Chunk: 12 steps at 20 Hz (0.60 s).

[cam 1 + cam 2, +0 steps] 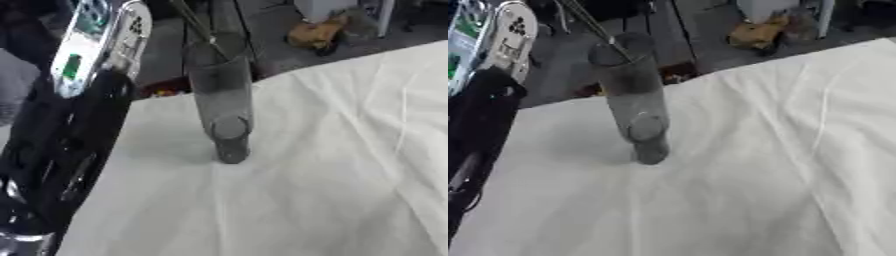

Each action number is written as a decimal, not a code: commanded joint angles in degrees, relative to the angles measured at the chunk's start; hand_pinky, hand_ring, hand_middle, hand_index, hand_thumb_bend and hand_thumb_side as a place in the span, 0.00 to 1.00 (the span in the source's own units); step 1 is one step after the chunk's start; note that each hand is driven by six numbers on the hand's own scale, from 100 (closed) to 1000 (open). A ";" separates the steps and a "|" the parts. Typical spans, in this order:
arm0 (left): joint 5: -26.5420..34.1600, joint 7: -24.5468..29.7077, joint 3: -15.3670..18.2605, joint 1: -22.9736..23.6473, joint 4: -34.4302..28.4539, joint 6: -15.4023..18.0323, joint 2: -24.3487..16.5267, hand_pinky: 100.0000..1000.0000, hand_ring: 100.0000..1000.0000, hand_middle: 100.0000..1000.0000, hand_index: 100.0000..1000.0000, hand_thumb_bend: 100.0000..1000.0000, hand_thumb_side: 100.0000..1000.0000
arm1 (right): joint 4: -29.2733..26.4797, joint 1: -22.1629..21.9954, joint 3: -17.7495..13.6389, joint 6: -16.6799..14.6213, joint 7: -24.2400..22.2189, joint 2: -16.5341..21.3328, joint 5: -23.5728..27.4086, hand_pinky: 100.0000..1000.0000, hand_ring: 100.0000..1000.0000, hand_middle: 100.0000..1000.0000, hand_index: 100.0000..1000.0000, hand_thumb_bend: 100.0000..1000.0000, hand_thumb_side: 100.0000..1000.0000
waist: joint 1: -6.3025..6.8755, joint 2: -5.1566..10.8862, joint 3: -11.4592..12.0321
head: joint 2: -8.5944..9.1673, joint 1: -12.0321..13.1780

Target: Arrange flowers into the vase.

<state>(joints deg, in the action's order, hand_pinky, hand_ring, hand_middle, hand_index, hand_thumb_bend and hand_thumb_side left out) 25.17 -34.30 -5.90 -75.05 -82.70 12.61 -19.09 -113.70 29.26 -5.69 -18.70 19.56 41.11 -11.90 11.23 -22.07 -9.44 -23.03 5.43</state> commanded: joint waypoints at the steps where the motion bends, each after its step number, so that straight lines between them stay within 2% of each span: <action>1: -0.24 0.56 0.03 -0.92 0.05 -0.07 -0.81 0.00 0.00 0.00 0.00 0.00 0.63 | -0.89 0.45 -0.85 0.08 0.19 1.29 0.10 0.82 1.00 0.77 0.78 0.00 1.00 | -0.53 1.05 -0.03 | 0.78 0.18; 12: -3.76 1.09 -0.62 -1.14 1.95 -1.24 -1.19 0.00 0.00 0.00 0.00 0.00 0.63 | -0.89 0.16 -0.95 0.26 0.02 1.12 0.15 0.82 1.00 0.77 0.78 0.00 1.00 | -0.27 0.71 -0.23 | 0.97 0.68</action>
<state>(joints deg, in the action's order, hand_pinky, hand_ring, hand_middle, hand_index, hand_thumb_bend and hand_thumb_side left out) 22.23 -33.47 -6.56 -75.04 -80.45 11.51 -19.09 -113.70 29.16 -5.99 -18.53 19.56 41.11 -11.90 11.52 -22.48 -9.63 -22.90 5.82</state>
